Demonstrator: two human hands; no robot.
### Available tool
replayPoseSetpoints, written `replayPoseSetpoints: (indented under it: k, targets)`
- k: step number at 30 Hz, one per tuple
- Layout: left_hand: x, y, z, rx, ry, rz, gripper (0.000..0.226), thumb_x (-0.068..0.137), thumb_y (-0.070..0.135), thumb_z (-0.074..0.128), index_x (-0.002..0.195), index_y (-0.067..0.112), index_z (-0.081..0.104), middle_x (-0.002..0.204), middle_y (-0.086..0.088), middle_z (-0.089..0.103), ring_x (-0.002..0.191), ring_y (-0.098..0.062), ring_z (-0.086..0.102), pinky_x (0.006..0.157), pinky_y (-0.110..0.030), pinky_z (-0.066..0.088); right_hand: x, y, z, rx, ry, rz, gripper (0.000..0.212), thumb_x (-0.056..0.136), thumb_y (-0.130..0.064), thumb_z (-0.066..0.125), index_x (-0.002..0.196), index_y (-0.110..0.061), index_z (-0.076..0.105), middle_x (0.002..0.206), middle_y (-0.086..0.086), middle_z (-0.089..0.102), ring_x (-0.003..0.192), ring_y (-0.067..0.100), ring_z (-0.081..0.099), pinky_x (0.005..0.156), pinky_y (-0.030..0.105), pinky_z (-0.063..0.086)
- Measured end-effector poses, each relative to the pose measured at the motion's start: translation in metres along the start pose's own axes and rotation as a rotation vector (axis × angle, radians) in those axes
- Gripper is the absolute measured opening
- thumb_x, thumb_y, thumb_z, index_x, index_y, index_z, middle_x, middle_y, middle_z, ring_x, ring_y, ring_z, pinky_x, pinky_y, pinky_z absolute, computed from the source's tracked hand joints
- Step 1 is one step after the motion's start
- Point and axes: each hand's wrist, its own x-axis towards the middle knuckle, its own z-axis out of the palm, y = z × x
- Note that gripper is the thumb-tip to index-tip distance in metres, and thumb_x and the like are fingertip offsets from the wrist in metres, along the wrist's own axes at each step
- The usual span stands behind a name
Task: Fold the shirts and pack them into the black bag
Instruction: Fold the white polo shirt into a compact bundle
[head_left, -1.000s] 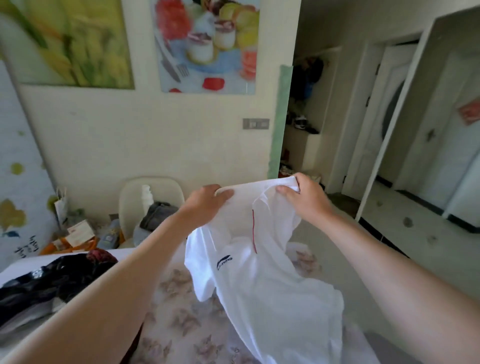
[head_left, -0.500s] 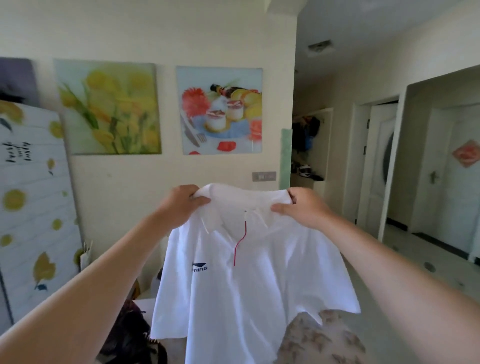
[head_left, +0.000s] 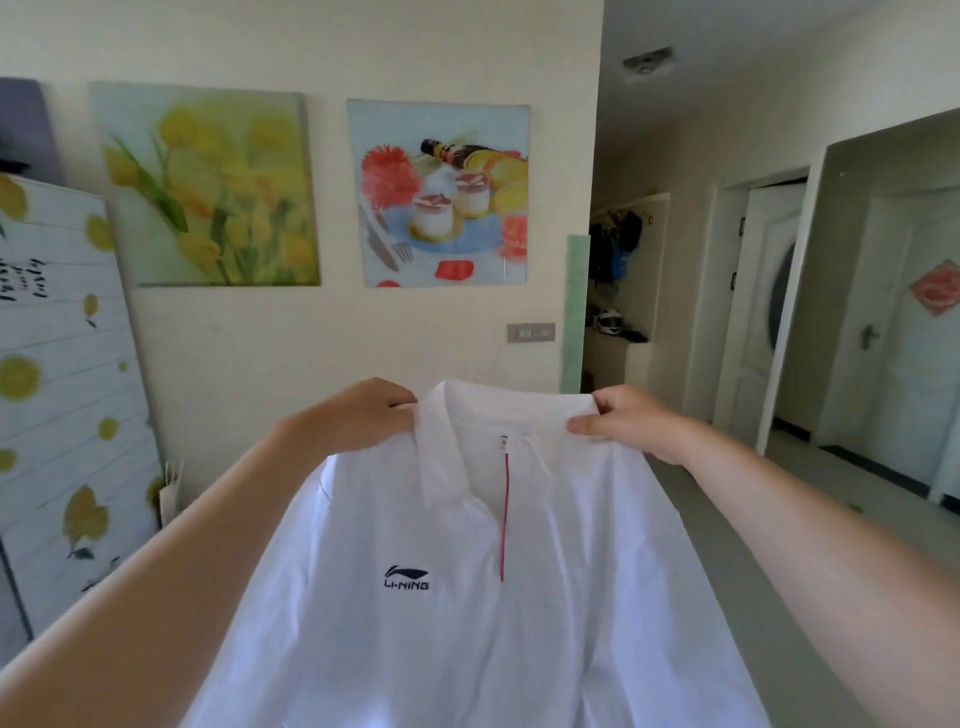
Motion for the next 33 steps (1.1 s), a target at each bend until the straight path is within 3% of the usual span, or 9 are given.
replayPoseSetpoints:
  k: [4, 10, 13, 15, 18, 21, 22, 26, 33]
  targets:
    - [0.026, -0.045, 0.062, 0.131, -0.003, -0.063, 0.031, 0.095, 0.036, 0.056, 0.076, 0.014, 0.066, 0.077, -0.002, 0.064, 0.072, -0.019, 0.054, 0.060, -0.030, 0.038, 0.028, 0.048, 0.030, -0.132, 0.084, 0.092, 0.031, 0.073, -0.035, 0.087, 0.067, -0.011, 0.069, 0.065, -0.004, 0.071, 0.059, 0.010, 0.064, 0.057, 0.024, 0.044]
    - [0.063, -0.111, 0.156, 0.263, -0.053, -0.178, 0.036, 0.090, 0.049, 0.053, 0.076, 0.020, 0.069, 0.079, 0.007, 0.063, 0.087, -0.026, 0.062, 0.065, -0.030, 0.042, 0.087, 0.130, 0.097, -0.260, -0.043, 0.170, 0.054, 0.075, -0.036, 0.085, 0.052, -0.018, 0.039, 0.051, -0.007, 0.040, 0.052, 0.014, 0.039, 0.053, 0.030, 0.023]
    - [0.084, -0.131, 0.193, 0.397, -0.010, -0.295, 0.031, 0.094, 0.040, 0.048, 0.104, 0.024, 0.072, 0.108, 0.000, 0.067, 0.105, -0.029, 0.062, 0.071, -0.029, 0.041, 0.118, 0.162, 0.133, -0.310, -0.086, 0.255, 0.040, 0.081, -0.039, 0.077, 0.058, -0.015, 0.054, 0.059, -0.001, 0.058, 0.054, 0.017, 0.055, 0.053, 0.028, 0.037]
    - [0.100, -0.151, 0.217, 0.270, 0.003, -0.433, 0.028, 0.093, 0.030, 0.047, 0.096, 0.018, 0.071, 0.100, -0.005, 0.071, 0.092, -0.030, 0.065, 0.069, -0.028, 0.043, 0.139, 0.180, 0.157, -0.258, -0.075, 0.308, 0.032, 0.085, -0.038, 0.070, 0.066, -0.013, 0.064, 0.060, -0.002, 0.069, 0.053, 0.017, 0.065, 0.057, 0.026, 0.050]
    - [0.119, -0.184, 0.254, 0.059, 0.025, -0.587, 0.027, 0.095, 0.017, 0.041, 0.106, 0.007, 0.064, 0.109, -0.012, 0.070, 0.097, -0.031, 0.068, 0.078, -0.035, 0.054, 0.160, 0.208, 0.195, -0.237, -0.017, 0.251, 0.016, 0.089, -0.030, 0.057, 0.088, -0.018, 0.067, 0.086, -0.003, 0.074, 0.086, 0.024, 0.071, 0.070, 0.030, 0.052]
    - [0.118, -0.193, 0.294, 0.014, 0.031, -0.640, 0.058, 0.102, 0.015, 0.042, 0.155, 0.019, 0.020, 0.151, -0.014, 0.037, 0.127, -0.034, 0.048, 0.092, -0.036, 0.045, 0.155, 0.245, 0.228, -0.035, -0.254, 0.253, 0.075, 0.090, -0.027, 0.058, 0.152, -0.042, 0.019, 0.141, -0.012, 0.047, 0.121, 0.019, 0.057, 0.096, 0.035, 0.048]
    - [0.112, -0.194, 0.308, -0.044, 0.025, -0.637, 0.069, 0.102, 0.015, 0.045, 0.158, 0.022, 0.004, 0.157, -0.010, 0.029, 0.129, -0.034, 0.046, 0.091, -0.034, 0.043, 0.149, 0.262, 0.236, -0.038, -0.304, 0.282, 0.084, 0.090, -0.025, 0.058, 0.153, -0.048, 0.007, 0.143, -0.013, 0.041, 0.124, 0.017, 0.053, 0.101, 0.037, 0.046]
    - [0.093, -0.201, 0.373, -0.054, -0.182, -0.544, 0.076, 0.101, 0.016, 0.047, 0.158, 0.030, -0.002, 0.165, -0.003, 0.012, 0.141, -0.030, 0.035, 0.106, -0.038, 0.037, 0.118, 0.345, 0.268, -0.258, -0.379, 0.320, 0.028, 0.089, -0.025, 0.049, 0.106, -0.046, 0.059, 0.106, -0.019, 0.057, 0.104, 0.014, 0.055, 0.078, 0.029, 0.044]
    - [0.060, -0.202, 0.476, 0.052, -0.574, -0.335, 0.060, 0.100, 0.032, 0.047, 0.155, 0.032, 0.022, 0.164, 0.007, 0.012, 0.150, -0.015, 0.013, 0.120, -0.038, 0.018, 0.071, 0.425, 0.299, -0.566, -0.352, 0.394, 0.048, 0.097, -0.012, 0.041, 0.143, -0.023, 0.044, 0.138, 0.005, 0.054, 0.111, 0.027, 0.060, 0.086, 0.040, 0.054]
